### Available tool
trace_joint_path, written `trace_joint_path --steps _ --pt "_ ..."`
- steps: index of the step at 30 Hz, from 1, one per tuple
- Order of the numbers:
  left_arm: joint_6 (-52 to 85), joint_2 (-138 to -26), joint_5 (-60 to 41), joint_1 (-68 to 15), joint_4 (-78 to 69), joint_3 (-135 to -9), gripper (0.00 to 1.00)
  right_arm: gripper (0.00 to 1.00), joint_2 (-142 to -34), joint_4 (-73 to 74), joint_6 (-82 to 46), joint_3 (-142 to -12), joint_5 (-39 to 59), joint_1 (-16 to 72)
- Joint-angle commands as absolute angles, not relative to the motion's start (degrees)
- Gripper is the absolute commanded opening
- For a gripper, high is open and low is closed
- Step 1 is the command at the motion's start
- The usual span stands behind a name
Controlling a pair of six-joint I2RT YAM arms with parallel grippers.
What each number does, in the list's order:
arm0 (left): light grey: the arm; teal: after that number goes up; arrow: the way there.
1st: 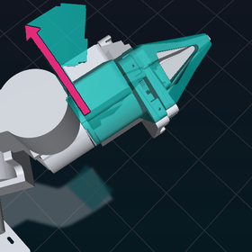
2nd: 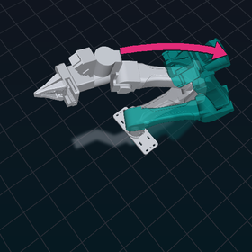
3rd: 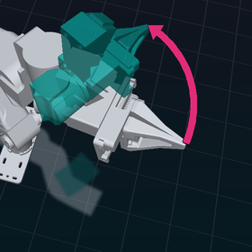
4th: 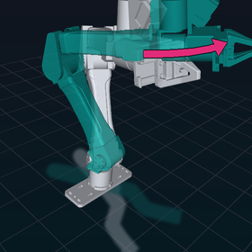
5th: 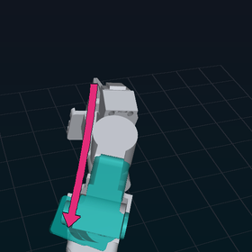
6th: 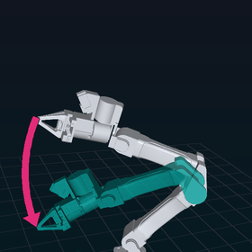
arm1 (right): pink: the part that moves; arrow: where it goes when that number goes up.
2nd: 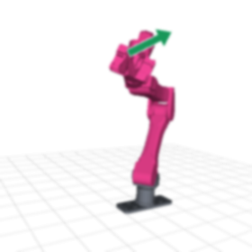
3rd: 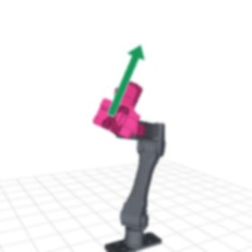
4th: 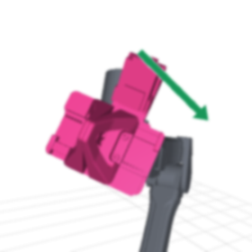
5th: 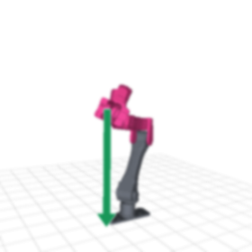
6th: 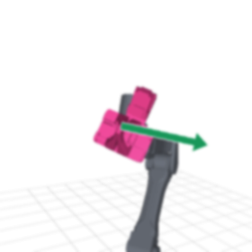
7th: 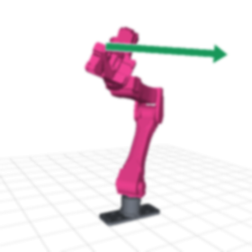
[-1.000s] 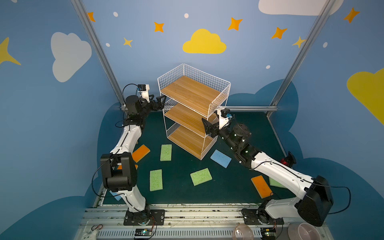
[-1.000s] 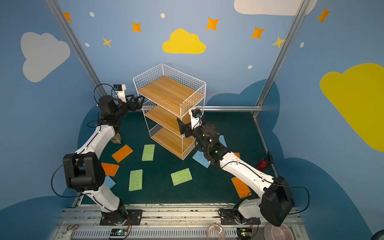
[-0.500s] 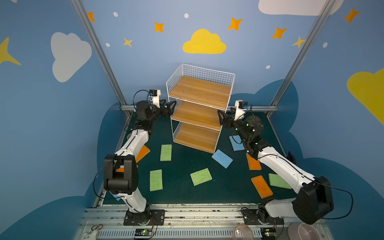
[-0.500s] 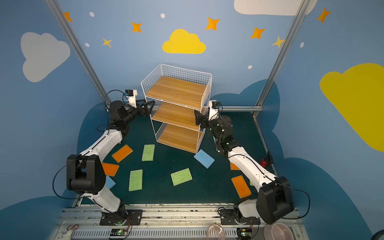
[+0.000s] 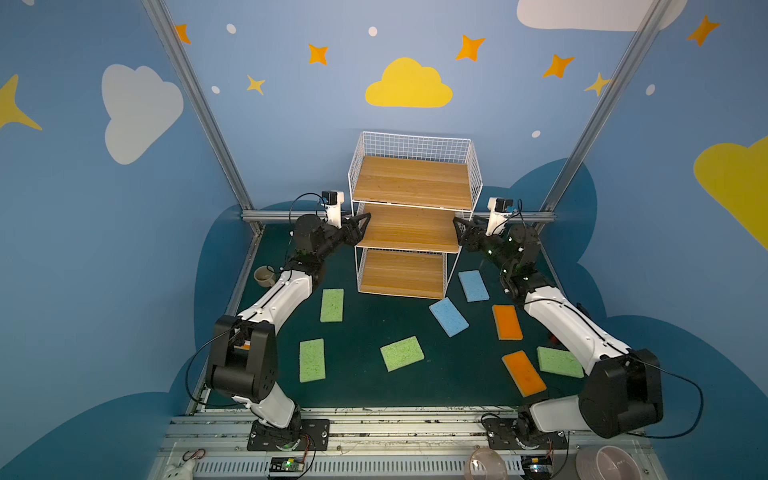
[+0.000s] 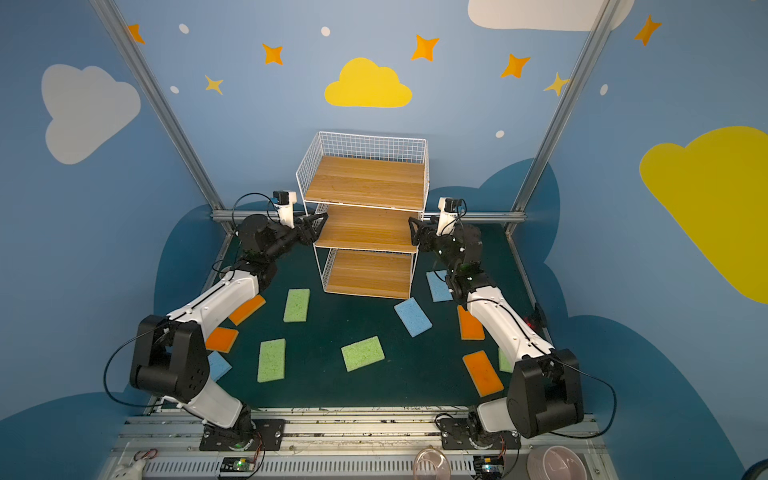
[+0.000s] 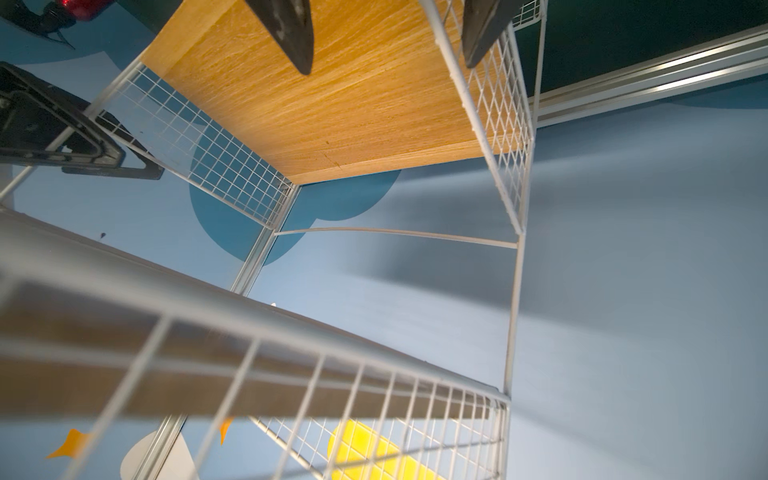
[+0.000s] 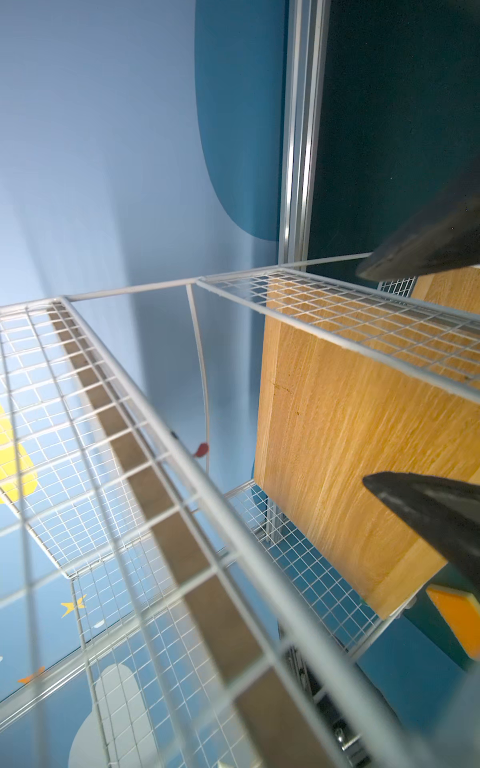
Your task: Place and organize the cleaning sponges onto the shelf
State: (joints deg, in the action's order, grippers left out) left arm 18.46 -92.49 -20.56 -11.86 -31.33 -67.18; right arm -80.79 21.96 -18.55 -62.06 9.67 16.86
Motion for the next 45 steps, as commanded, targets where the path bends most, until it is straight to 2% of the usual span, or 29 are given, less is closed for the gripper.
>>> trace_joint_path --steps 1,8,21,25,26,29,32,38,43,45 --pt "18.70 -91.04 -18.23 -13.28 -34.35 -66.25 0.54 0.68 -82.33 19.86 -20.67 -63.85 9.50 14.57" --pt "19.16 -92.39 -13.83 -14.06 -37.92 -64.03 0.50 0.58 -84.42 22.90 -22.38 -62.92 11.57 13.84" --pt "18.29 -101.50 -15.31 -14.15 -38.76 -72.76 0.49 0.55 -92.75 26.16 -24.32 -68.75 14.48 12.32" --pt "18.37 -103.92 -16.06 -14.15 -39.82 -74.43 0.47 0.42 -94.71 27.83 -24.38 -69.34 15.37 12.13" --pt "18.46 -104.26 -16.05 -14.15 -40.34 -74.40 0.44 0.39 -95.07 28.15 -24.31 -69.26 15.54 12.05" --pt "18.18 -104.52 -16.27 -14.18 -42.19 -73.31 0.33 0.22 -95.62 30.00 -23.67 -68.44 17.39 12.15" --pt "17.76 -104.07 -15.85 -14.41 -44.69 -71.30 0.29 0.10 -95.64 30.58 -23.71 -67.73 18.71 12.21" --pt "16.23 -102.05 -14.34 -14.99 -46.51 -67.50 0.21 0.02 -94.47 32.20 -23.74 -65.16 19.29 12.31" --pt "15.29 -100.21 -10.94 -15.91 -50.39 -62.57 0.21 0.03 -92.49 35.54 -22.13 -60.77 18.90 13.05" --pt "14.86 -100.03 -10.13 -16.25 -52.14 -60.76 0.17 0.03 -91.94 36.99 -21.56 -58.83 19.13 13.27"
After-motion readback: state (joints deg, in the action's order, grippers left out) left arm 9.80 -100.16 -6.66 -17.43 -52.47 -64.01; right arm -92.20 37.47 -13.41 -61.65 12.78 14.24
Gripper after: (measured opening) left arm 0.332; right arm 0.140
